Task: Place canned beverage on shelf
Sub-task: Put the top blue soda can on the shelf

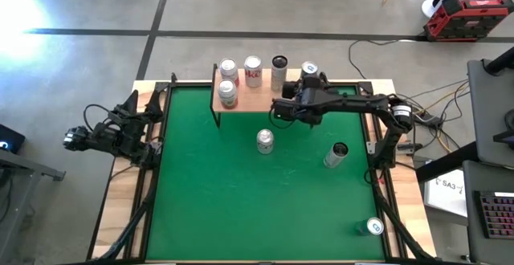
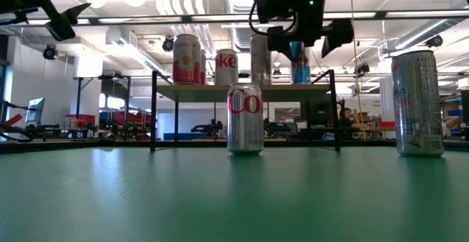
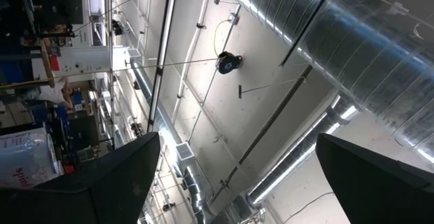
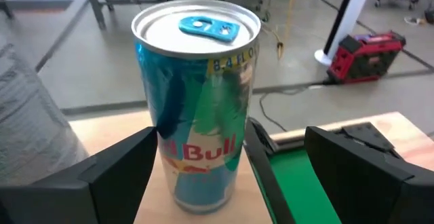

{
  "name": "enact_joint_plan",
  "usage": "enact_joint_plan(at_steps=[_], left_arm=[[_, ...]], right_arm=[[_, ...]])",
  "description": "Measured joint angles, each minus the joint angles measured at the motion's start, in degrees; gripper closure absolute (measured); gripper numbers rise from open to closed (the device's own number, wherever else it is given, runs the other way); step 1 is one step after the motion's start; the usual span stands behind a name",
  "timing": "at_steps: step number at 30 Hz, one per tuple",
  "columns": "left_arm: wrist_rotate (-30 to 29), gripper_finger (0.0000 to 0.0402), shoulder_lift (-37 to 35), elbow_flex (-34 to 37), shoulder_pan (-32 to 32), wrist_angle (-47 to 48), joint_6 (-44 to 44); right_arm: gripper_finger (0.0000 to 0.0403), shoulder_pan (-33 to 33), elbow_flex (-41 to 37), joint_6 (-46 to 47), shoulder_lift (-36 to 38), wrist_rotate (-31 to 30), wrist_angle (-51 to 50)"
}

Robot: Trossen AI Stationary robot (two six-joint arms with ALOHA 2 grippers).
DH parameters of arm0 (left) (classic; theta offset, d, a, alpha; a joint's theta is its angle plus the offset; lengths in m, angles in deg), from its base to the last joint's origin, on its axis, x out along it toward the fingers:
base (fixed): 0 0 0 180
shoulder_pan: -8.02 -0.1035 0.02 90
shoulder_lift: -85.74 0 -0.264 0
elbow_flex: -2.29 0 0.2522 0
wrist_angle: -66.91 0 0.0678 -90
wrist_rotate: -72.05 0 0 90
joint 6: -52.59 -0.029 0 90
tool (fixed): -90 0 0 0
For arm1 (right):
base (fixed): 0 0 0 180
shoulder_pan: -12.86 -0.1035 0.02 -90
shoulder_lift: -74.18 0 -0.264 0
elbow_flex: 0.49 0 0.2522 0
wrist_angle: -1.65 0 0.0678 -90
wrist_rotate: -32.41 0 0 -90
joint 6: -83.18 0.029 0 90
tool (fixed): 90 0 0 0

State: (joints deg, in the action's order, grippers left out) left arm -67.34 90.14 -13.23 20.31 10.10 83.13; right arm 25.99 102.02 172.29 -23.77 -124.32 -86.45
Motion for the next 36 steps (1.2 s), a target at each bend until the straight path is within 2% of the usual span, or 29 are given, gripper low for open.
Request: enact_joint_plan(at_steps=[5,16,28,36], left_arm=[[0.00,0.0022,0.00,0.00,0.01,0.00,0.00],[0.00,0.0022,0.00,0.00,0.01,-0.02,0.00],[0.00,0.0022,0.00,0.00,-0.02,0.00,0.00],[-0.02,0.0022,0.00,0.00,-0.01,0.07,0.00]], right_arm=[[0.0039,0.02,1.88,1.44,0.02,2.99,-2.57],[0.0039,0.83,3.13,0.61,0.02,4.24,-1.06],[0.0039,4.59,3.13,-10.95,-0.17,4.38,7.36],[0.0039,5.69,3.13,-12.50,-0.55,4.27,9.09]])
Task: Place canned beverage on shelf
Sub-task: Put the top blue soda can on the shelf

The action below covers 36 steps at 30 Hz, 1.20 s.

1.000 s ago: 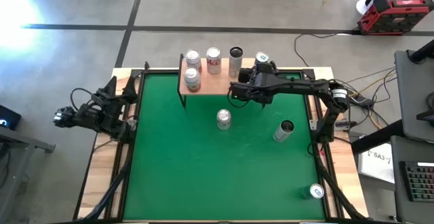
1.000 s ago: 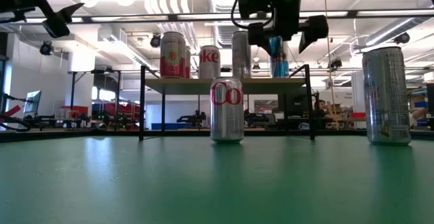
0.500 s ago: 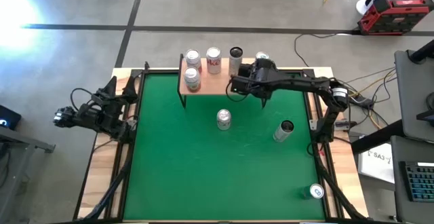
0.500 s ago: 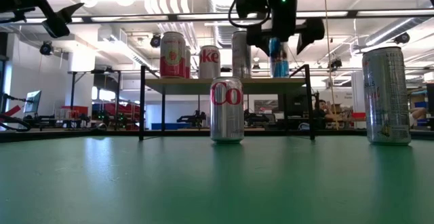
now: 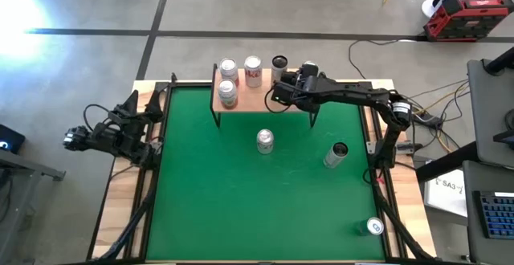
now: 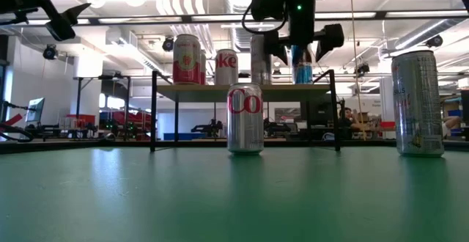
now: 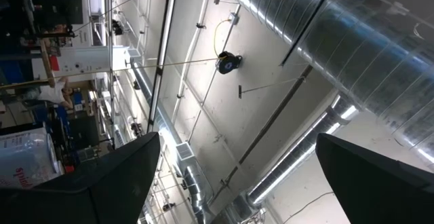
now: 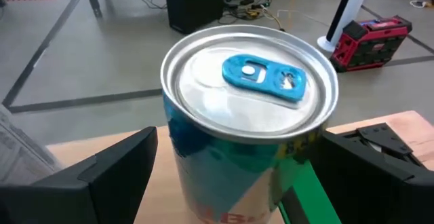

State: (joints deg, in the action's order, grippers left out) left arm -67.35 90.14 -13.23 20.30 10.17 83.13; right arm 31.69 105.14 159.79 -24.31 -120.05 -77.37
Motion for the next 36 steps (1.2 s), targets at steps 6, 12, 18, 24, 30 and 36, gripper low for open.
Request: enact_joint_plan(at_steps=[6,12,18,24,30,36], left_arm=[[0.01,0.0022,0.00,0.00,0.00,0.02,0.00],[0.02,0.0022,0.00,0.00,0.00,0.06,0.00],[0.02,0.0022,0.00,0.00,0.01,0.09,0.00],[0.02,0.0022,0.00,0.00,-0.01,0.10,0.00],[0.02,0.0022,0.00,0.00,-0.01,0.12,0.00],[0.02,0.0022,0.00,0.00,-0.01,0.13,0.00]], right_arm=[[0.0039,0.32,-0.02,-0.13,-1.63,-0.83,1.83],[0.0039,0.75,-0.06,0.61,-3.69,-1.21,2.03],[0.0056,0.73,-0.11,1.04,-3.98,-1.64,2.58],[0.0117,0.73,-0.11,1.38,-3.98,-1.64,2.62],[0.0177,0.73,-0.11,1.28,-3.98,-1.66,2.80],[0.0170,0.98,-0.11,-0.21,-3.98,-1.88,4.36]])
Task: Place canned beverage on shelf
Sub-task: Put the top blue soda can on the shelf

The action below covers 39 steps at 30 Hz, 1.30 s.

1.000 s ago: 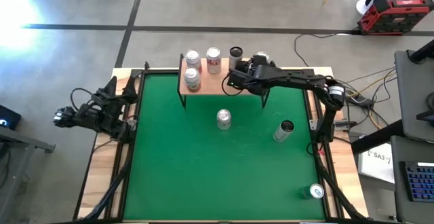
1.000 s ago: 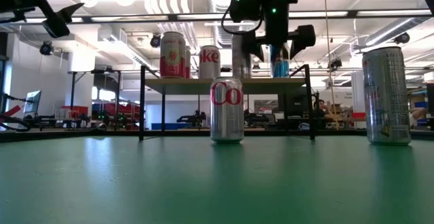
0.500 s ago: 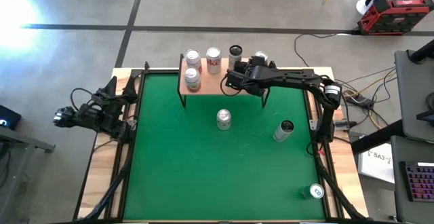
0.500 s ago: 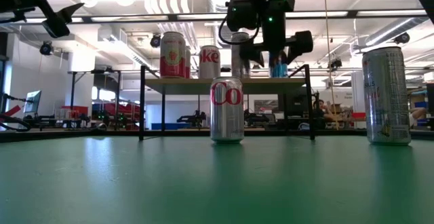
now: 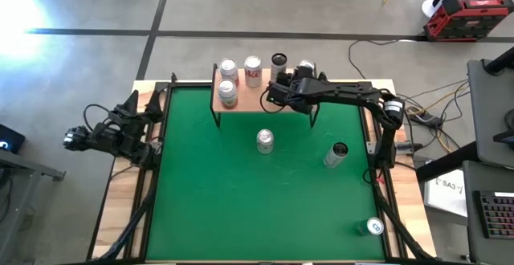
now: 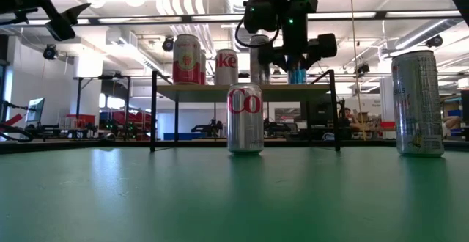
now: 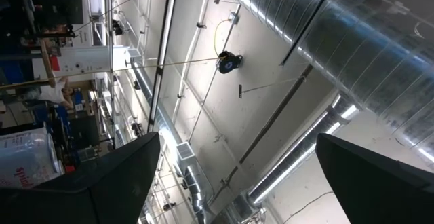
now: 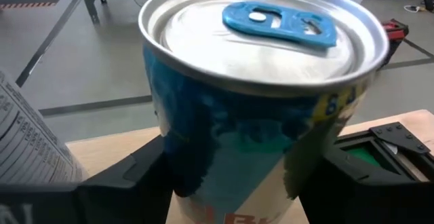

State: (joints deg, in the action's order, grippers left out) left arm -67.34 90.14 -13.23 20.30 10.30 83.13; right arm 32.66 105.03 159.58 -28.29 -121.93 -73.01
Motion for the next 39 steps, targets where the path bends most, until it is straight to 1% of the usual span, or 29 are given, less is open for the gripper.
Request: enact_joint_plan(at_steps=[5,12,25,30,34,39], left_arm=[[0.00,0.0022,0.00,0.00,0.00,0.02,0.00],[0.00,0.0022,0.00,0.00,0.00,0.02,0.00],[0.00,0.0022,0.00,0.00,0.00,0.04,0.00],[0.00,0.0022,0.00,0.00,0.02,0.13,0.00],[0.00,0.0022,0.00,0.00,0.00,0.16,0.00],[-0.02,0.0022,0.00,0.00,0.02,0.22,0.00]], right_arm=[[0.0156,0.91,0.00,-1.25,0.00,-0.15,1.62],[0.0165,1.91,0.00,-5.06,0.00,-0.04,4.83],[0.0159,1.56,0.59,-5.94,0.04,0.24,4.58],[0.0144,0.98,1.70,-8.38,0.15,0.04,4.15],[0.0136,0.71,1.73,-8.01,0.28,0.07,3.34],[0.0138,0.71,1.73,-6.71,0.38,-0.26,2.67]])
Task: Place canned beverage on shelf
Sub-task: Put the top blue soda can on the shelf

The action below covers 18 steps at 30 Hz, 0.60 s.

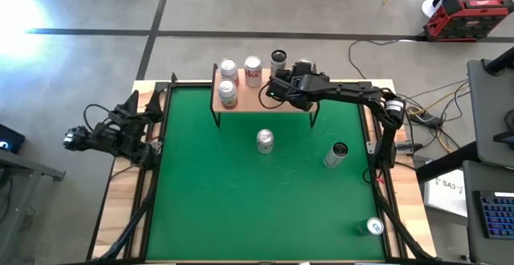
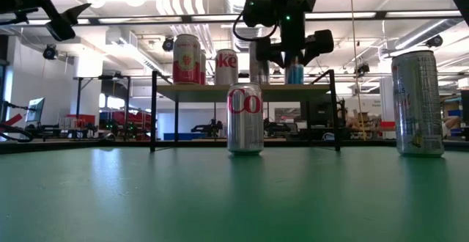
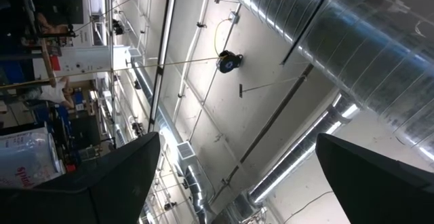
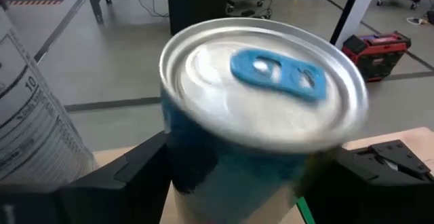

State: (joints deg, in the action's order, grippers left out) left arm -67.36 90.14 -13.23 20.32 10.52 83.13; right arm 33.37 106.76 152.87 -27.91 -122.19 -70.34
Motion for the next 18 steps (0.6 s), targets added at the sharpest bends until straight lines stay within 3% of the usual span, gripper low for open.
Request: enact_joint_plan(at_steps=[18], left_arm=[[0.02,0.0022,0.00,0.00,-0.02,0.00,0.00]], right_arm=[[0.0123,-0.30,0.00,-3.36,1.37,-0.08,0.25]])
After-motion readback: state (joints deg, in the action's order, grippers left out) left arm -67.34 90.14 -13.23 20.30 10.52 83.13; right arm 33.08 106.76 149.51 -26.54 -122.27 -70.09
